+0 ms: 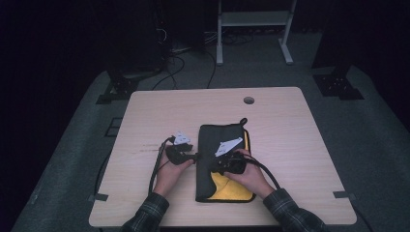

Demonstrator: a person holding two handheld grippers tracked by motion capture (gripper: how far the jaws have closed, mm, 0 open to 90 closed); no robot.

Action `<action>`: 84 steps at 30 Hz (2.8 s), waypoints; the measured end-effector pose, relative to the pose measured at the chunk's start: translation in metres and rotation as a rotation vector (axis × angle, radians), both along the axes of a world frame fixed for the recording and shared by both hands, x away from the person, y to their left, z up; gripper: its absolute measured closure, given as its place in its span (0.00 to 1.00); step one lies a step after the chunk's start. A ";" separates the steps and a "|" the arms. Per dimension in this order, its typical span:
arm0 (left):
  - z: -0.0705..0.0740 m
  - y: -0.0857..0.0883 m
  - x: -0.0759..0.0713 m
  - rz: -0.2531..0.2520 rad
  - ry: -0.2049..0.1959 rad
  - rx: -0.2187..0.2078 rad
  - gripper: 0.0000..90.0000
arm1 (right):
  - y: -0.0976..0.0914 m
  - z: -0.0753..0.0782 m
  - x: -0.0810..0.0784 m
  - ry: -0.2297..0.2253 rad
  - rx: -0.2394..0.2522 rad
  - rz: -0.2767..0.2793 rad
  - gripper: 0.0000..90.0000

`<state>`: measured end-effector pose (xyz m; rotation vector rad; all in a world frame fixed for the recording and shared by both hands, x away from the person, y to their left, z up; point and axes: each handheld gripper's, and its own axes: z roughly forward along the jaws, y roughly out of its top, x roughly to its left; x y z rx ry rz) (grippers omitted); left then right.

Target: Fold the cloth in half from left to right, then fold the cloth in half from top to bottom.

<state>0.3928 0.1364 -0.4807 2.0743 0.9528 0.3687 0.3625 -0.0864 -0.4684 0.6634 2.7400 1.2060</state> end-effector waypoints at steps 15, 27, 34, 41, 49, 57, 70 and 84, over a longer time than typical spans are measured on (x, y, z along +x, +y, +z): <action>0.000 0.000 0.000 0.000 -0.001 0.000 0.50 | -0.080 0.023 -0.044 0.028 0.082 -0.072 0.93; 0.000 0.000 0.001 0.022 0.011 -0.001 0.40 | -0.126 0.017 -0.091 0.064 0.096 -0.072 0.77; 0.005 0.002 0.001 0.058 0.056 0.016 0.27 | -0.126 0.021 -0.083 -0.006 0.102 -0.111 0.59; 0.014 0.003 -0.010 0.024 0.032 0.008 0.28 | -0.124 0.015 -0.064 -0.042 0.060 -0.159 0.49; 0.023 0.003 -0.006 0.019 -0.016 0.011 0.33 | -0.129 0.019 -0.023 -0.074 0.052 -0.264 0.48; 0.029 -0.002 0.029 0.008 -0.020 0.003 0.39 | -0.126 0.018 0.039 -0.063 0.035 -0.355 0.49; 0.025 -0.015 0.078 0.012 -0.010 0.000 0.44 | -0.115 0.013 0.098 -0.038 0.025 -0.433 0.49; 0.010 -0.023 0.101 0.011 0.039 0.035 0.53 | -0.112 0.000 0.125 0.027 0.003 -0.471 0.53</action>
